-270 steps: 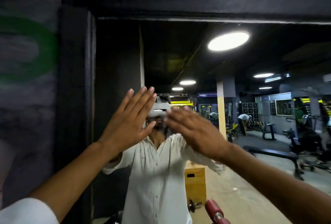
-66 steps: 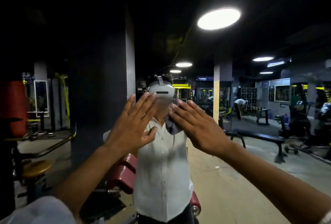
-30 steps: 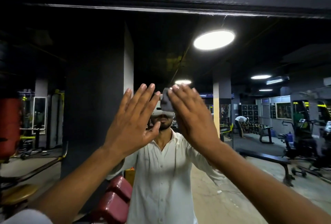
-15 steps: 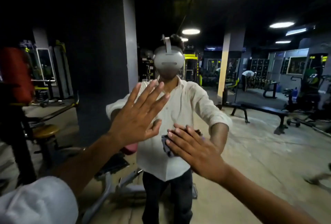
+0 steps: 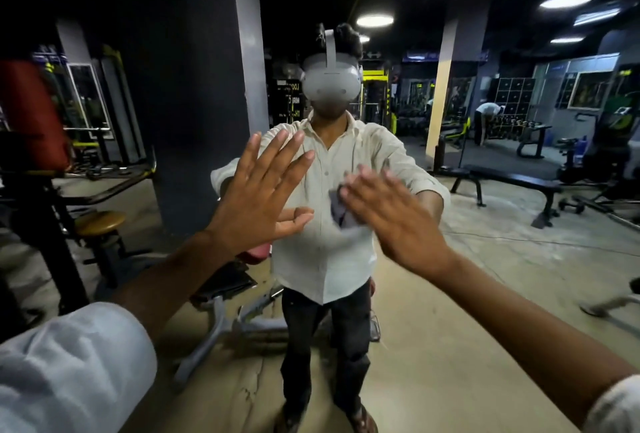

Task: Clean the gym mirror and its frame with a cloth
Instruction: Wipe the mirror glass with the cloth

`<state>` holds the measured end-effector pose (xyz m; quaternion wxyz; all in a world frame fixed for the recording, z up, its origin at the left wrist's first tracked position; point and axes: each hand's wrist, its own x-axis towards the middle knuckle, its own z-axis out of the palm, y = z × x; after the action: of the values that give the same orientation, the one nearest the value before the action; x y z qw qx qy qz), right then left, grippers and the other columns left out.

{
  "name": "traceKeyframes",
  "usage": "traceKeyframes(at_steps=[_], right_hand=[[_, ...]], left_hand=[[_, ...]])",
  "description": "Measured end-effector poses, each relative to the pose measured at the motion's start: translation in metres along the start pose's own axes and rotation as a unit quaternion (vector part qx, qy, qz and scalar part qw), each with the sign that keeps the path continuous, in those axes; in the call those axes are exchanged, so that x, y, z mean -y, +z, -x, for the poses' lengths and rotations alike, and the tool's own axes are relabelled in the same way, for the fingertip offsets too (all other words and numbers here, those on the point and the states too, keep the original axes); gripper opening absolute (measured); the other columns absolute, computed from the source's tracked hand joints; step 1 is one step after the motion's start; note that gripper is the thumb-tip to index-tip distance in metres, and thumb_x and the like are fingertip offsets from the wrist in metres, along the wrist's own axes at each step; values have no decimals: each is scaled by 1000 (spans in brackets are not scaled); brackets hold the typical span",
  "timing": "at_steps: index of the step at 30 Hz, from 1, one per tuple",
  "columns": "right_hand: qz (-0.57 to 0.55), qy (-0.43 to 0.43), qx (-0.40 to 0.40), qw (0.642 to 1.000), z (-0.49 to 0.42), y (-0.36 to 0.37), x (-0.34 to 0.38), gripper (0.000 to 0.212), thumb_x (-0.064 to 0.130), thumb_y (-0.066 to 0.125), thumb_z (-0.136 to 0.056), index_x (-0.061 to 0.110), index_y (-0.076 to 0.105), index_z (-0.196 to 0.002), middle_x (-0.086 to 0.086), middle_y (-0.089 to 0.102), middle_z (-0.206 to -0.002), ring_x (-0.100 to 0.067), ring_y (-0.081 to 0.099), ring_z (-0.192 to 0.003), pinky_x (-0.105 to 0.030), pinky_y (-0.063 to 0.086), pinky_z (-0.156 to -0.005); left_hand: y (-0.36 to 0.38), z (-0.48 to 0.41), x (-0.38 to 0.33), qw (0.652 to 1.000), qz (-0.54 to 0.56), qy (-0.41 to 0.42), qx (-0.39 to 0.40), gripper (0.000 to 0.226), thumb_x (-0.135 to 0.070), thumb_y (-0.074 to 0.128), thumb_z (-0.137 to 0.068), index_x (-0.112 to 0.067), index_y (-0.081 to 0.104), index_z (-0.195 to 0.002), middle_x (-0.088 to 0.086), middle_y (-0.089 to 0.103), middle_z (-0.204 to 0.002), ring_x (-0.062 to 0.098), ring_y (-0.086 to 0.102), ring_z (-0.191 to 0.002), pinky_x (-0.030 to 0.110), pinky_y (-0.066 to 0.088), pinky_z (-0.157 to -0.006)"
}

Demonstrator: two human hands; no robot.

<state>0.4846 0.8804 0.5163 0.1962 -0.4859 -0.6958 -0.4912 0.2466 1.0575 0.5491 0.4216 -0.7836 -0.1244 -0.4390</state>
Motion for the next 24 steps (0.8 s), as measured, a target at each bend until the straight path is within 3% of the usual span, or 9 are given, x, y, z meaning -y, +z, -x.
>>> traceKeyframes(at_steps=[2, 7, 14, 20, 24], right_hand=[[-10, 86, -57, 995, -25, -15, -22, 76, -12, 63, -89, 2, 39, -159, -19, 31, -169, -39, 21, -159, -59, 21, -128], [51, -3, -55, 997, -72, -43, -69, 67, 5, 65, -99, 6, 39, -161, -15, 31, -170, -35, 20, -160, -58, 22, -128], [29, 154, -189, 969, -138, -93, -142, 61, 11, 58, -104, 8, 37, -161, -14, 29, -170, -32, 16, -161, -53, 13, -131], [100, 21, -94, 990, -132, -109, -164, 65, 20, 55, -105, 9, 31, -164, -13, 24, -173, -29, 13, -162, -52, 14, -131], [64, 160, -166, 971, -139, -130, -194, 60, 20, 52, -109, 15, 31, -165, -10, 22, -174, -26, 11, -163, -50, 11, -132]], left_hand=[[-5, -24, 4, 1000, 14, -3, -17, 84, -58, 53, -103, -9, 29, -167, 19, 21, -174, 38, 19, -162, 63, 12, -131], [-16, -103, 5, 998, 31, -21, -44, 76, -40, 56, -101, -13, 31, -167, 15, 20, -176, 34, 16, -164, 63, 15, -130], [-18, -174, 11, 995, 27, -36, -84, 76, -42, 52, -101, -14, 28, -168, 13, 19, -177, 31, 15, -164, 64, 15, -129], [-16, -179, 6, 993, 19, -44, -109, 75, -42, 51, -102, -14, 29, -168, 13, 19, -176, 30, 16, -164, 61, 15, -130], [-16, -179, 4, 993, 10, -49, -106, 74, -42, 54, -99, -13, 38, -165, 14, 27, -174, 32, 22, -163, 61, 17, -130]])
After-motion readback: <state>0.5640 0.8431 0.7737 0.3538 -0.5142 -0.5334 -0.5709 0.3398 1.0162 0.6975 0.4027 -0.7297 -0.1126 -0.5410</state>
